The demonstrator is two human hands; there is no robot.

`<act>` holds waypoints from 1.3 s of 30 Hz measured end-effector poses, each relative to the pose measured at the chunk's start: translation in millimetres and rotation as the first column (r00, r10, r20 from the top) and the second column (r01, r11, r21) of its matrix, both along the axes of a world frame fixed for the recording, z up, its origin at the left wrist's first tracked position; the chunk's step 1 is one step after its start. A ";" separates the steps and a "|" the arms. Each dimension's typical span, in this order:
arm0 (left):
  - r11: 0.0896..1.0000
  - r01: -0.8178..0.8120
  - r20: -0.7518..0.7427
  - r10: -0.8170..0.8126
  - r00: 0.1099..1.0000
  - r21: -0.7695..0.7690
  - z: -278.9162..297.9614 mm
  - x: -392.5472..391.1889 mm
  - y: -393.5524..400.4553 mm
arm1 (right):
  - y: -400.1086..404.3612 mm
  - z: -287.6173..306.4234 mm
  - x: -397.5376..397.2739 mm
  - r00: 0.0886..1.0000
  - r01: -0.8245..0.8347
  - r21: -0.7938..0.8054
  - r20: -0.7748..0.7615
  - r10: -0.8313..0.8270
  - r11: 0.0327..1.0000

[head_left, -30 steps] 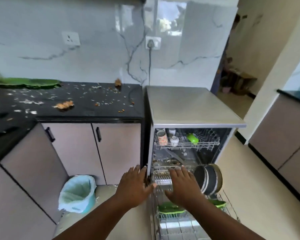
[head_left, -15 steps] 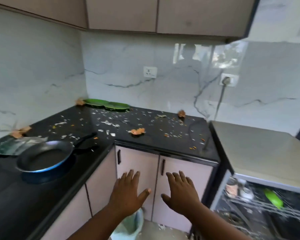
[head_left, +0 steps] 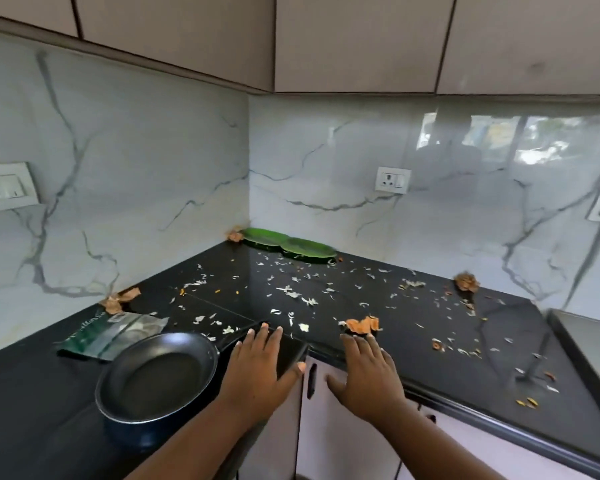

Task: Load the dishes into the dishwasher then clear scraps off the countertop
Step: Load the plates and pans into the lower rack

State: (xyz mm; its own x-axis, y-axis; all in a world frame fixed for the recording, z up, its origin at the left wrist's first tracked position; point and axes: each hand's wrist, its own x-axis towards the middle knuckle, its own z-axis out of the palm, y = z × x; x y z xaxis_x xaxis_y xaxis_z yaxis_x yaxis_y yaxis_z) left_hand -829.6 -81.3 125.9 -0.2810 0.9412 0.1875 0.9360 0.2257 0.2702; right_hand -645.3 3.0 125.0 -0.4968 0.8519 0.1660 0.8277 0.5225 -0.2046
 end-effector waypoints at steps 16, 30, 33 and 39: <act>0.967 -0.227 -0.083 0.218 0.972 -0.118 -0.4 -56.8 229.6 | 267.5 2.7 -87.3 0.956 -0.294 0.009 0.019 0.294 0.956; 0.932 -0.296 0.069 0.316 0.946 -0.208 -6.5 -117.9 319.1 | 363.0 -15.0 -138.1 0.963 -0.233 -0.211 -0.188 0.194 0.950; 0.942 -0.294 0.158 0.318 0.935 -0.160 -15.3 -142.4 344.6 | 381.4 -19.4 -150.1 0.946 -0.166 -0.326 -0.319 0.057 0.931; 0.915 -0.397 0.415 0.391 0.821 -0.076 -28.6 -197.5 411.9 | 434.0 -32.1 -187.2 0.702 -0.100 -0.786 -0.490 -0.517 0.610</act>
